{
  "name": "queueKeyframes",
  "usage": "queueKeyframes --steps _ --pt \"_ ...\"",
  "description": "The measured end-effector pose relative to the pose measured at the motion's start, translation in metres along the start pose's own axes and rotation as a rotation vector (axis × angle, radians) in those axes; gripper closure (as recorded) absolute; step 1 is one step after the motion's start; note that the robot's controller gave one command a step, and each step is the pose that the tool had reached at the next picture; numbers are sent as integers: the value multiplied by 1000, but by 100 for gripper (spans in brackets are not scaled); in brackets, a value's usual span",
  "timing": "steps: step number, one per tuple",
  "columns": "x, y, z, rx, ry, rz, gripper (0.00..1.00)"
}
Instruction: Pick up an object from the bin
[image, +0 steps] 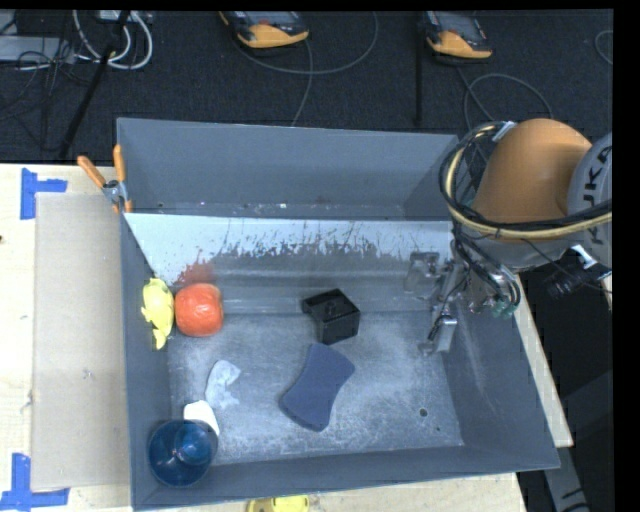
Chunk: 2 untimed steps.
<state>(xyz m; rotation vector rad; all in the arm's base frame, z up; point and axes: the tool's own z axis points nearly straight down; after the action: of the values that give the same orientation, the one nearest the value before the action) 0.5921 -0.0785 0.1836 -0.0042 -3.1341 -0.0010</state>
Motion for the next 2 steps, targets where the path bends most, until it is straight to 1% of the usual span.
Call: queueKeyframes --steps 1,2 --pt "-2 0 -5 1 -8 -2 0" --pt "-9 41 33 3 -12 -79 0"
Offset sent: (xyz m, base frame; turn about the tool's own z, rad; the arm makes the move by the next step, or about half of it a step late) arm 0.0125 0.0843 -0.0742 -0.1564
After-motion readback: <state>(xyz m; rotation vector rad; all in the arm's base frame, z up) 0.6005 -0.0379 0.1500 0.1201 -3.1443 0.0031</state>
